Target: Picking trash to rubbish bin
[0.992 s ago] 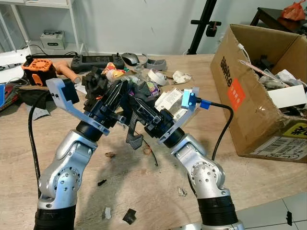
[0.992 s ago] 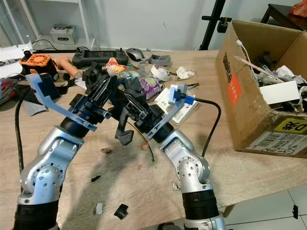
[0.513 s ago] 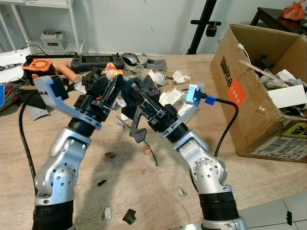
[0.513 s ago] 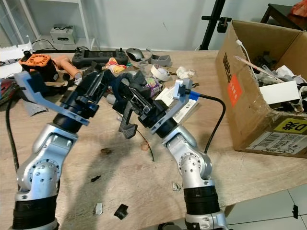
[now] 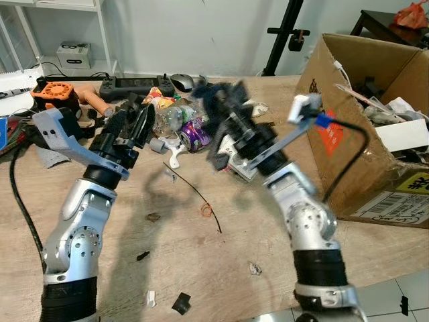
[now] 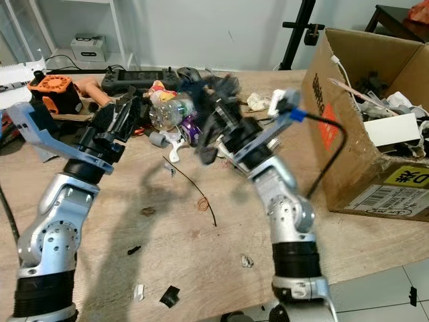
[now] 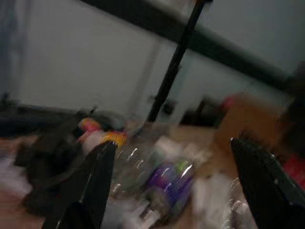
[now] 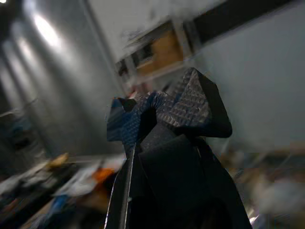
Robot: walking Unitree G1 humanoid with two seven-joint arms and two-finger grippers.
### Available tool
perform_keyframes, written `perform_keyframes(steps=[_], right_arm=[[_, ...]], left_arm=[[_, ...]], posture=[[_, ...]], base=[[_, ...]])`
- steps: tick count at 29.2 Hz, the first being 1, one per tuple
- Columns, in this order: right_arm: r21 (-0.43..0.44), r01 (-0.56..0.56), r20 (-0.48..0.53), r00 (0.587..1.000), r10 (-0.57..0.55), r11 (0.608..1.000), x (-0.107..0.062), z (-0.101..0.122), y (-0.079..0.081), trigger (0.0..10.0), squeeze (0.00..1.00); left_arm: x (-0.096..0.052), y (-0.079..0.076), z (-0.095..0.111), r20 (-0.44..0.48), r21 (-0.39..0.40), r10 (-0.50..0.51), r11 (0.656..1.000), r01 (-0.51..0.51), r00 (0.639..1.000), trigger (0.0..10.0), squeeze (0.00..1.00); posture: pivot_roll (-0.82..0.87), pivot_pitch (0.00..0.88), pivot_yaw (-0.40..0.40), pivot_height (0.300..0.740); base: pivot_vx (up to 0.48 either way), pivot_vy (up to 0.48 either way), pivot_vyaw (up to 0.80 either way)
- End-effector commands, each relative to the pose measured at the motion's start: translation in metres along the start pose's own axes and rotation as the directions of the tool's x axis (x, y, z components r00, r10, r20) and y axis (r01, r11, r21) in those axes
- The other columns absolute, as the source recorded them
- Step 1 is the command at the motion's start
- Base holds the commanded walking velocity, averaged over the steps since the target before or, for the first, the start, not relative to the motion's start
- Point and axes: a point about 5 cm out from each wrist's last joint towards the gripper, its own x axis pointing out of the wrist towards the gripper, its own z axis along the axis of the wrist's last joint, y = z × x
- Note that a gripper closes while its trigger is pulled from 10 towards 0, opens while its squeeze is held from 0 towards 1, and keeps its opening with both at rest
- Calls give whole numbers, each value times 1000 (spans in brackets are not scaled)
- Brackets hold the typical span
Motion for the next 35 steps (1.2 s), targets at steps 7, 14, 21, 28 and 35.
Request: perform_keyframes(steps=[7,14,21,28,35], right_arm=[[-317,244,294,944,-150,916,4,108,-35,4745,0],[-412,652,487,748,-451,637,-34,176,-87,10000,0],[-271,849,556,523,-646,454,-78,187,-120,10000,0],[-252,872,551,485,-679,419,-86,183,-126,10000,1000],[-239,882,562,467,-683,407,-84,180,-128,10000,0]], left_arm=[[-2,-4,-28,-156,185,12,983,18,988,10000,0],[-3,-5,-34,-187,203,0,978,39,982,10000,0],[-6,-7,-39,-215,215,-11,975,59,977,10000,0],[-7,-9,-40,-224,223,-20,972,72,974,10000,0],[-6,-9,-41,-230,237,-20,968,76,973,10000,0]], posture=[[-9,175,-40,740],[-11,175,-39,740],[-13,181,-41,740],[-13,187,-38,740],[-11,186,-39,740]], base=[[0,0,0],[0,0,0],[0,0,0],[0,0,0],[0,0,0]])
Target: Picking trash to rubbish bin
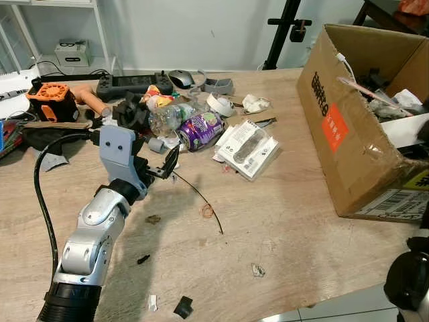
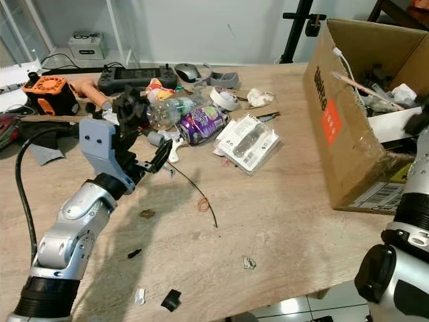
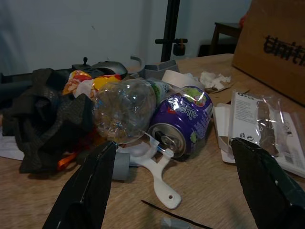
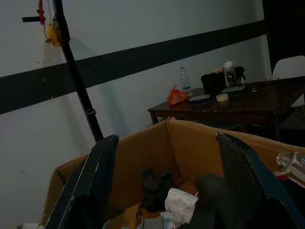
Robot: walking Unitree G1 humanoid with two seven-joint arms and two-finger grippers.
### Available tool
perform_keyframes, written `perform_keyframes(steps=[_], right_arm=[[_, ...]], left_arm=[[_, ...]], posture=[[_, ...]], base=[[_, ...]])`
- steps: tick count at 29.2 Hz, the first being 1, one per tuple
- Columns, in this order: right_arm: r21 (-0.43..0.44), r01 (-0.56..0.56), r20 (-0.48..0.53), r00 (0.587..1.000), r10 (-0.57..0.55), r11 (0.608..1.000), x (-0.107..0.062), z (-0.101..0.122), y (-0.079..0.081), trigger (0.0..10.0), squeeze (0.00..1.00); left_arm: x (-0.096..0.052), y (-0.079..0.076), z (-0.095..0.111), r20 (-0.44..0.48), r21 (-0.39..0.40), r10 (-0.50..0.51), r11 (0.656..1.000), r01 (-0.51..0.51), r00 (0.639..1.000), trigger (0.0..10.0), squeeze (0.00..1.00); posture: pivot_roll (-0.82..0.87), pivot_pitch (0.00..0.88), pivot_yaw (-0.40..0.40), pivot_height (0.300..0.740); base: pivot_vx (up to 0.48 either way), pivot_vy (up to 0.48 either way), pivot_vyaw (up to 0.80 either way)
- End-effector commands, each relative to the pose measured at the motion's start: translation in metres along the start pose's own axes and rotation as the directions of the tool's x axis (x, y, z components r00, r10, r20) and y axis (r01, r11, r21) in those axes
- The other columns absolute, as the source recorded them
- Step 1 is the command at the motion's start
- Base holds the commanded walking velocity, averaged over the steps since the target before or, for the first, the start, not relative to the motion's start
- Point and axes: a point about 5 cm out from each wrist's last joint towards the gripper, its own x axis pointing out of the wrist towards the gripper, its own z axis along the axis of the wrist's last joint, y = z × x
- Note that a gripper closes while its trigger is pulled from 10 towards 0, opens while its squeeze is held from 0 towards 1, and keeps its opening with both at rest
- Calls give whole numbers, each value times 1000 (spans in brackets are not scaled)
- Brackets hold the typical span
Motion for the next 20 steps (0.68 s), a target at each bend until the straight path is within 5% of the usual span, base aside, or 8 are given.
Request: perform_keyframes(steps=[1,9,11,12,14,15,17,20], right_arm=[[-1,26,10,1000,-26,1000,0,0,-4,10000,0],[62,-227,60,973,223,972,-1,7,37,10000,0],[119,-543,90,840,536,831,-21,10,92,10000,0],[119,-543,90,840,536,831,-21,10,92,10000,0],[216,-800,146,593,792,559,-63,12,154,10000,0],[216,-800,146,593,792,559,-63,12,154,10000,0],[321,-853,138,472,871,411,-95,3,188,10000,0],[386,-823,-28,440,897,416,-125,-38,204,10000,0]], left_arm=[[-3,1,-5,-26,18,-4,1000,5,1000,10000,0],[-2,7,-6,-41,15,65,998,-64,997,10000,0],[1,11,-7,-61,-18,105,994,-106,993,10000,0],[1,11,-7,-61,-18,105,994,-106,993,10000,0],[6,21,-10,-113,-45,204,977,-210,972,10000,0],[6,21,-10,-113,-45,204,977,-210,972,10000,0],[8,28,-10,-130,-50,272,959,-280,954,10000,0],[7,31,-10,-133,-29,318,945,-324,939,10000,0]], posture=[[-11,186,-39,740],[-10,187,-36,740],[-12,186,-32,740],[-12,186,-32,740],[-11,184,-29,740],[-11,184,-29,740],[-9,181,-37,740],[1,184,-45,740]], base=[[0,0,0],[0,0,0],[0,0,0],[0,0,0],[0,0,0],[0,0,0],[0,0,0],[0,0,0]])
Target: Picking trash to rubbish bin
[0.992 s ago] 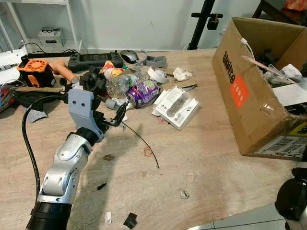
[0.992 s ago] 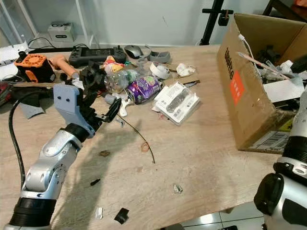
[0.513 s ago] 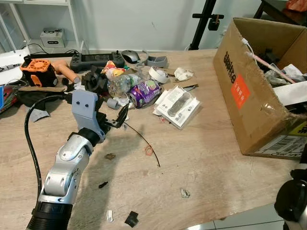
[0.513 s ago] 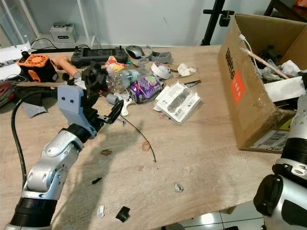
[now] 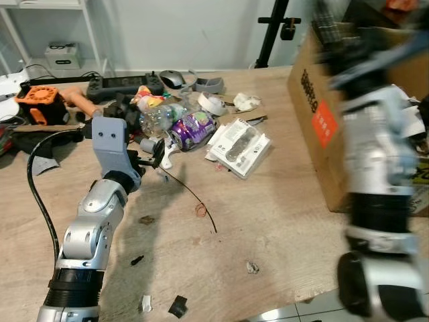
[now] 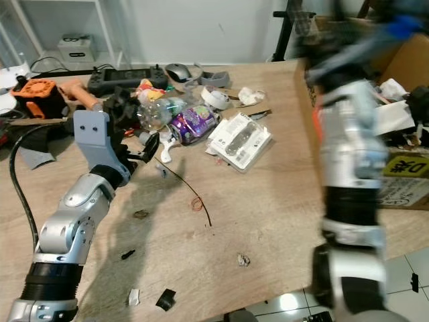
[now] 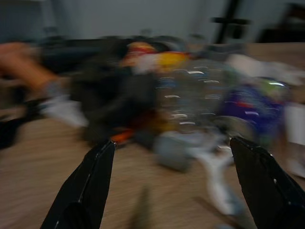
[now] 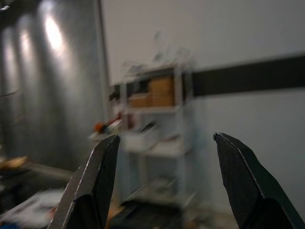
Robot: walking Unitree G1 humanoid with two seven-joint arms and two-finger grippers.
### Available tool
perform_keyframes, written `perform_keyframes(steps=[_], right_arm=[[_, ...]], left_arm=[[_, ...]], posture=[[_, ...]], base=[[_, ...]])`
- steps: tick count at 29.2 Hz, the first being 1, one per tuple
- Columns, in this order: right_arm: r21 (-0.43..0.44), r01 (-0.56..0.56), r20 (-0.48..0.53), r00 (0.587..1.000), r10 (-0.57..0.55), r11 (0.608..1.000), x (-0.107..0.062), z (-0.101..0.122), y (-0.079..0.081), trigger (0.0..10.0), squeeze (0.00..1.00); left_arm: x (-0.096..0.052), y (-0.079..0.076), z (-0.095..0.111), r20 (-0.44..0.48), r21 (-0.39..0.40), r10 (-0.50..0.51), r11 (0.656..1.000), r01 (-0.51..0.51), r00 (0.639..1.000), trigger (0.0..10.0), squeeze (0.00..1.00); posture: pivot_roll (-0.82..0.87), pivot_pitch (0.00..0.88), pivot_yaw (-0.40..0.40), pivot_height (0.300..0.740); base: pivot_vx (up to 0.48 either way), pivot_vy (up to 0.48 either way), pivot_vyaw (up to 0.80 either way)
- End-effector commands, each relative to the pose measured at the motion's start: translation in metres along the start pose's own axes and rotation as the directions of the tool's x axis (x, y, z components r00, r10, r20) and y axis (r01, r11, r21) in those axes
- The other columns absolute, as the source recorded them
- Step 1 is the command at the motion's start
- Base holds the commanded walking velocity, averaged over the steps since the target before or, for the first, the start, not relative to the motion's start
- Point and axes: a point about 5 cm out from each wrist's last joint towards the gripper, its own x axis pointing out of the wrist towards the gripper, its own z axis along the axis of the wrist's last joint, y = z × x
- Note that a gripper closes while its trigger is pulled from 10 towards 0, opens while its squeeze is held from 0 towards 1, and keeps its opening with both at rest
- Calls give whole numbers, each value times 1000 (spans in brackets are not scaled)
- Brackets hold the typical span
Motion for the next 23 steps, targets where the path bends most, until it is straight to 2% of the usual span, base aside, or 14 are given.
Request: perform_keyframes(steps=[1,2,3,4,5,6,8,10,13,14,18,20,23], right_arm=[[32,50,-161,986,-44,998,-11,-40,6,10000,0],[32,50,-161,986,-44,998,-11,-40,6,10000,0],[47,69,-239,969,-56,997,-16,-60,11,10000,0],[47,69,-239,969,-56,997,-16,-60,11,10000,0],[49,81,-294,954,-63,996,-22,-75,17,10000,0],[49,81,-294,954,-63,996,-22,-75,17,10000,0],[43,92,-385,921,-68,995,-34,-99,27,10000,0],[8,81,-431,900,-69,997,-46,-111,31,10000,0],[9,120,-466,879,-102,993,-56,-120,29,10000,0],[11,140,-488,865,-117,990,-65,-127,29,10000,0],[-3,144,-507,852,-126,990,-73,-132,30,10000,0],[-48,134,-534,834,-139,990,-85,-141,32,10000,0],[-48,134,-534,834,-139,990,-85,-141,32,10000,0]], left_arm=[[-1,3,-7,-39,6,46,999,-46,998,10000,0],[-1,3,-7,-39,6,46,999,-46,998,10000,0],[-2,5,-8,-38,8,69,998,-68,997,10000,0],[-2,5,-8,-38,8,69,998,-68,997,10000,0],[-3,7,-9,-46,20,94,995,-93,994,10000,0],[-3,7,-9,-46,20,94,995,-93,994,10000,0],[-5,11,-10,-42,63,147,988,-144,988,10000,0],[-5,16,-8,-2,167,218,962,-214,976,10000,0],[-5,26,-7,32,221,312,925,-311,950,10000,0],[-6,34,-8,60,260,375,889,-377,925,10000,0],[-8,34,-9,70,283,377,880,-381,924,10000,0],[-10,27,-11,64,300,350,887,-352,935,10000,0],[-10,27,-11,64,300,350,887,-352,935,10000,0]], posture=[[1,184,-45,740],[1,184,-45,740],[5,184,-51,740],[5,184,-51,740],[6,184,-51,740],[6,184,-51,740],[6,183,-54,740],[9,182,-55,740],[9,182,-55,740],[9,182,-55,740],[7,174,-54,740],[8,169,-57,740],[8,169,-57,740]], base=[[0,0,0],[0,0,0],[0,0,0],[0,0,0],[0,0,0],[0,0,0],[0,0,0],[0,0,0],[0,0,0],[0,0,0],[0,0,0],[0,0,0],[0,0,0]])
